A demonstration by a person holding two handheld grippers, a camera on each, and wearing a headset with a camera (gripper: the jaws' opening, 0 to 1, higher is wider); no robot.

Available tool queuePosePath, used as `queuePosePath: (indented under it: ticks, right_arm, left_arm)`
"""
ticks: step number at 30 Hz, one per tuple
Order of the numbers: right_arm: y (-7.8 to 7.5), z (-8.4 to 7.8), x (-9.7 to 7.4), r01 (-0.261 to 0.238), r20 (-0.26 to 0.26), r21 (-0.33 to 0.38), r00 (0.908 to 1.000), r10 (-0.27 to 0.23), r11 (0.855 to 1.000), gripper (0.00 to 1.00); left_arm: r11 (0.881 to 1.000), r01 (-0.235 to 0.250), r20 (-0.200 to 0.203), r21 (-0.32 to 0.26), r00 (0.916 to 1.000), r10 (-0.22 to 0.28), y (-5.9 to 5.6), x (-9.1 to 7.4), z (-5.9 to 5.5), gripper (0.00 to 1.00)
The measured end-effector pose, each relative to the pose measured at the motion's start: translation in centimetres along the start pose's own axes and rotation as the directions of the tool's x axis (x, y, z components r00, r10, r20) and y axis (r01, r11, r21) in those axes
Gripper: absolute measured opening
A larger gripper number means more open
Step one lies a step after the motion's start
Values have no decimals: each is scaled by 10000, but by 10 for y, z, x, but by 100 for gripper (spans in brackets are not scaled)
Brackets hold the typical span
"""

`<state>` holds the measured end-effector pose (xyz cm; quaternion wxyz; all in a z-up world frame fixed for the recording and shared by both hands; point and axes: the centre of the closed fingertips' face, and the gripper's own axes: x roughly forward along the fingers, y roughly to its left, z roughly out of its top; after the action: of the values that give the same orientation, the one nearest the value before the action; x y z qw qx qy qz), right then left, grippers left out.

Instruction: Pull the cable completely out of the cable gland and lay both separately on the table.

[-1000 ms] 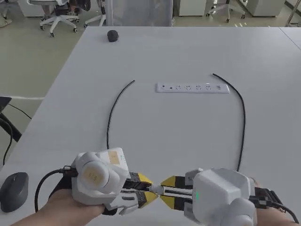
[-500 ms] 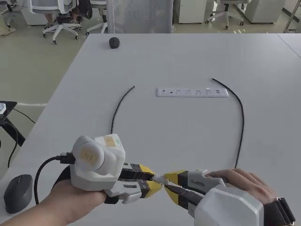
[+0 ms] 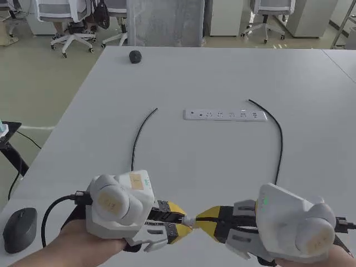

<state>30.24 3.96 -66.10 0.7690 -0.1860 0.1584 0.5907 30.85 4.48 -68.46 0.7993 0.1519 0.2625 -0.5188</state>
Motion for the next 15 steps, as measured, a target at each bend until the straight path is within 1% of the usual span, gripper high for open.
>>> queuePosePath:
  ticks: [2,3,4,5,6,7,8,9,11,13,14,15]
  right_arm:
    - [3,1,-1,-81,61,14,9999,81,10000,10]
    - [4,2,-1,-114,55,47,9999,114,9999,17]
    - [7,1,0,-236,-18,48,9997,236,9997,20]
    - [8,0,0,-317,-108,-16,9994,317,9995,19]
    - [11,-3,0,-491,-327,-170,9983,486,9986,15]
    - [13,-6,0,-715,-574,-165,9959,704,9973,11]
    - [17,-8,0,-980,-723,34,9926,980,9952,7]
    - [19,-8,0,-1205,-764,281,9895,1223,9923,5]
    - [16,-7,1,-1193,-741,303,9899,1213,9924,8]
    - [18,-9,1,-1320,-876,510,9868,1361,9899,15]
    - [20,-9,1,-1442,-882,638,9848,1496,9875,18]
    - [24,-8,2,-1731,-825,896,9801,1805,9808,19]
  left_arm:
    - [10000,-19,-7,54,10000,19,-1,-3,-2,15]
    - [10000,-24,-11,74,10000,24,-2,-4,-2,15]
    - [9999,-27,-10,149,10000,27,-3,-5,-3,15]
    - [9997,-18,6,262,10000,18,-4,-7,-2,15]
    - [9992,19,27,390,10000,-20,-6,-8,-2,15]
    - [9987,60,44,513,10000,-62,-8,-8,-1,15]
    - [9974,112,57,708,9999,-116,-11,-9,0,15]
    - [9962,177,58,853,9998,-183,-13,-9,1,15]
    - [9934,217,6,1125,9998,-219,-17,-9,0,15]
    - [9920,338,47,1216,9994,-347,-21,-10,0,15]
    - [9919,347,54,1222,9994,-356,-22,-9,0,15]
    - [9915,343,43,1254,9994,-351,-23,-9,0,15]
